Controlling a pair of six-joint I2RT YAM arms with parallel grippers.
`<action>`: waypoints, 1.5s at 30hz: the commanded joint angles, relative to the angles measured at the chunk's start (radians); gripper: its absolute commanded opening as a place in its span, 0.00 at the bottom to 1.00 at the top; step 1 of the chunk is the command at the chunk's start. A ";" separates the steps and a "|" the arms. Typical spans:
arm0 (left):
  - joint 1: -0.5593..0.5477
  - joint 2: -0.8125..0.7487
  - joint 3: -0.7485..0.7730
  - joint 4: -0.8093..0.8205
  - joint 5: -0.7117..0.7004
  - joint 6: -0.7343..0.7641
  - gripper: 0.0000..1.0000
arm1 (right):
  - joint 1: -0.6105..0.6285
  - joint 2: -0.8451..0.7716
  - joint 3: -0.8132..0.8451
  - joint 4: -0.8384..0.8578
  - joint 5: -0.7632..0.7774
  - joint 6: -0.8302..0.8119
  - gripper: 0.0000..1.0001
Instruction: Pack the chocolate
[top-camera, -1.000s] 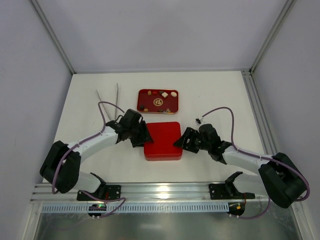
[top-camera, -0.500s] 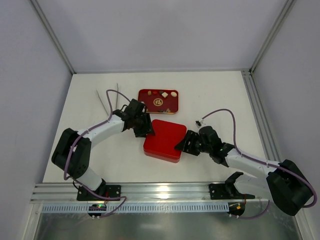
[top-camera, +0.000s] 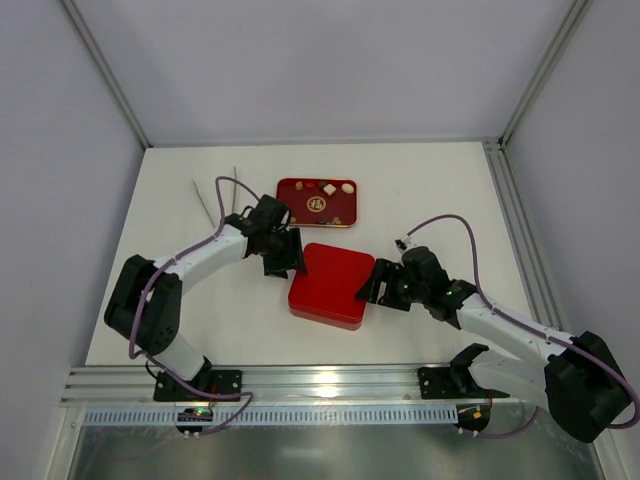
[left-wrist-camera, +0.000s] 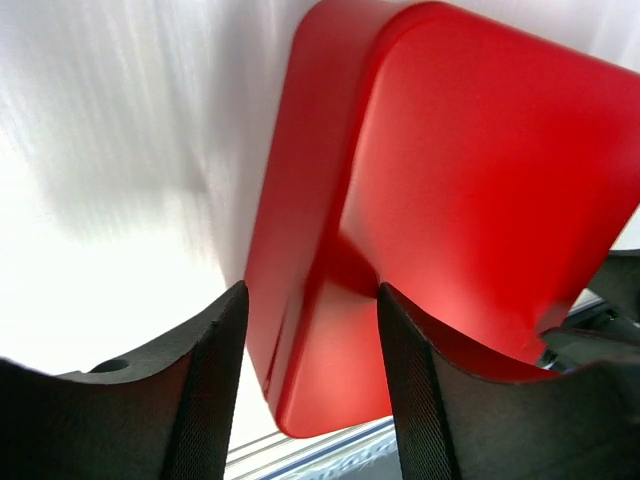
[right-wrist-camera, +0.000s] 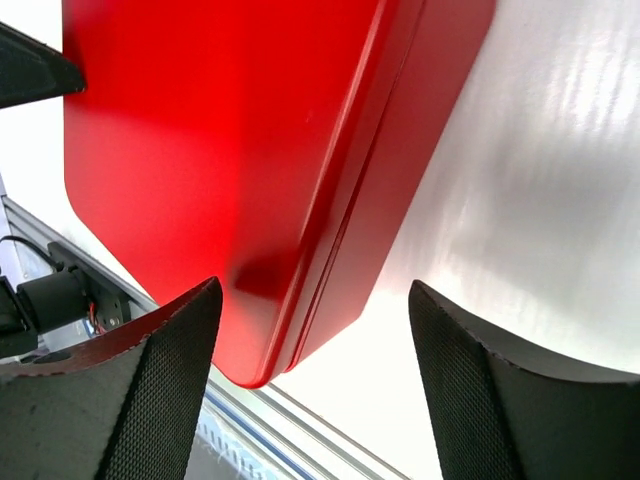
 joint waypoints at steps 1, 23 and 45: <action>0.026 0.000 0.037 -0.082 -0.011 0.049 0.57 | -0.022 -0.033 0.068 -0.072 0.013 -0.068 0.79; -0.094 -0.397 -0.224 -0.121 0.003 -0.121 0.46 | -0.236 0.620 0.867 -0.319 -0.065 -0.490 0.62; -0.395 -0.338 -0.387 0.106 -0.191 -0.487 0.19 | -0.161 0.849 0.917 -0.381 -0.047 -0.584 0.57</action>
